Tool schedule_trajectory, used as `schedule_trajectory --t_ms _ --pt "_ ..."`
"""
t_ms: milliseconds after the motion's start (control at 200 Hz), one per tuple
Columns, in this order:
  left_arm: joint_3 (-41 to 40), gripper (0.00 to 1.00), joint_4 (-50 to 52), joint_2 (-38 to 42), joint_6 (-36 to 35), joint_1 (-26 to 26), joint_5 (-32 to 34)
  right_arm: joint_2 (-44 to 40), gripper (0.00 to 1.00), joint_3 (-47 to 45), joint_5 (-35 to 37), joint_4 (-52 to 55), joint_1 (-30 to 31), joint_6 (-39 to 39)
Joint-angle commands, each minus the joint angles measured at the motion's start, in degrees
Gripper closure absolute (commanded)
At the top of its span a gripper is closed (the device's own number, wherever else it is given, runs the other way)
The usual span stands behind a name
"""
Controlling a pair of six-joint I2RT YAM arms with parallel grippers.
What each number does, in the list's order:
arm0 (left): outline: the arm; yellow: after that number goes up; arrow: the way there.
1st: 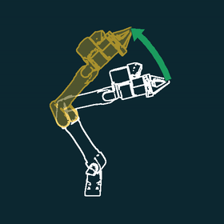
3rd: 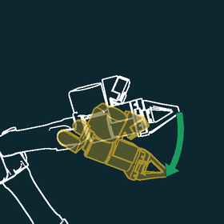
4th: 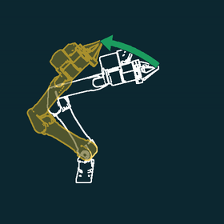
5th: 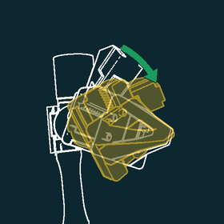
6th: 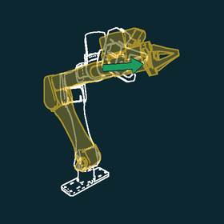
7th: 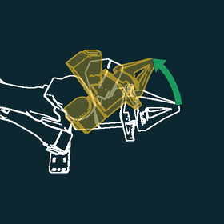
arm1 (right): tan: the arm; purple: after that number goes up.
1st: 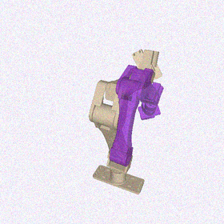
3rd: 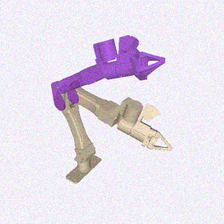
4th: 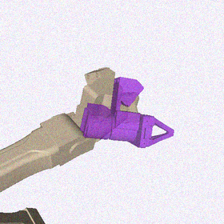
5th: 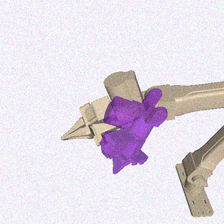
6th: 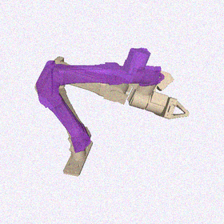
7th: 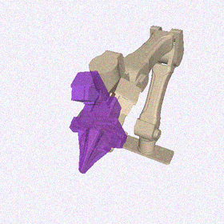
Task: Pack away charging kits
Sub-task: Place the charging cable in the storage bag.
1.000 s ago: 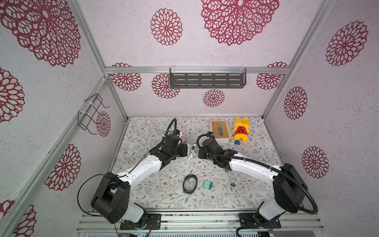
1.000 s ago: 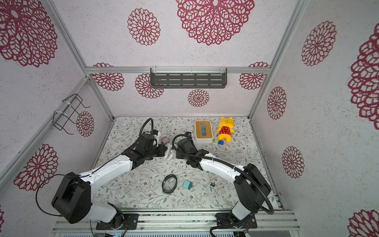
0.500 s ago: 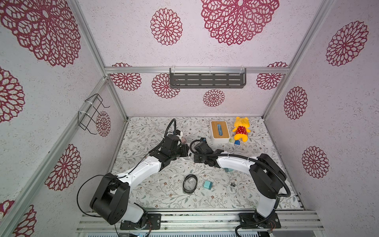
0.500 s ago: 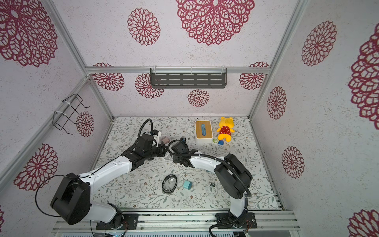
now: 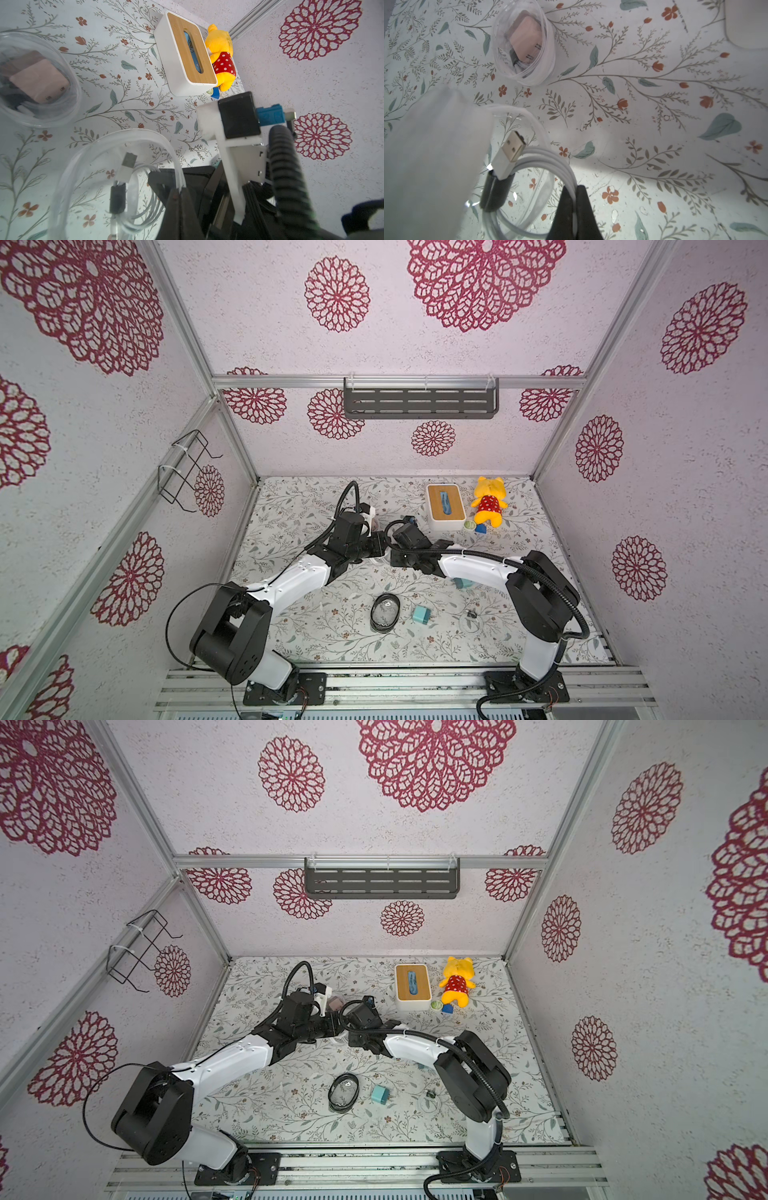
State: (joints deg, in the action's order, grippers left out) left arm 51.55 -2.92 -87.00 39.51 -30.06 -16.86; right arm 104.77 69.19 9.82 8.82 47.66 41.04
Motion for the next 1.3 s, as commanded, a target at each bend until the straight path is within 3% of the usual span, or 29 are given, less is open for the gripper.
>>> schedule_trajectory --t_ms 0,225,400,530,750,901,1001,1126,1296 --pt "-0.21 1.00 -2.86 -1.24 0.39 0.53 -2.08 -3.45 1.00 -0.02 -2.33 -1.81 -0.62 -1.00" --pt "-0.50 1.00 -4.74 -2.09 1.36 0.80 -4.18 -4.56 1.00 -0.91 -3.22 -1.96 -1.44 -1.40" --pt "0.02 1.00 -6.06 -4.24 2.15 0.98 -6.14 -5.93 0.92 -2.50 -3.92 -3.34 -1.87 -1.17" --pt "0.39 1.00 -7.19 -6.14 3.02 1.23 -7.75 -5.42 0.80 -2.64 -4.86 -4.21 -2.30 -1.13" --pt "0.74 1.00 -7.67 -7.57 3.74 1.58 -8.03 -3.90 0.81 -2.44 -4.43 -3.75 -3.07 -0.70" --pt "0.14 1.00 -5.95 -6.18 3.31 1.81 -4.35 -5.36 0.80 -3.77 -1.72 -3.28 -3.14 -0.51" --pt "0.13 1.00 -4.87 -5.65 2.99 1.85 -2.41 -7.32 0.73 -4.99 -0.22 -3.46 -3.10 -0.69" --pt "0.87 1.00 -2.08 -4.96 2.02 1.74 0.68 -9.68 0.70 -5.81 2.13 -2.40 -3.10 -1.13" --pt "2.77 1.00 4.24 -4.60 0.49 1.65 7.64 -14.21 0.50 -8.54 5.25 -2.10 -3.10 -1.55"
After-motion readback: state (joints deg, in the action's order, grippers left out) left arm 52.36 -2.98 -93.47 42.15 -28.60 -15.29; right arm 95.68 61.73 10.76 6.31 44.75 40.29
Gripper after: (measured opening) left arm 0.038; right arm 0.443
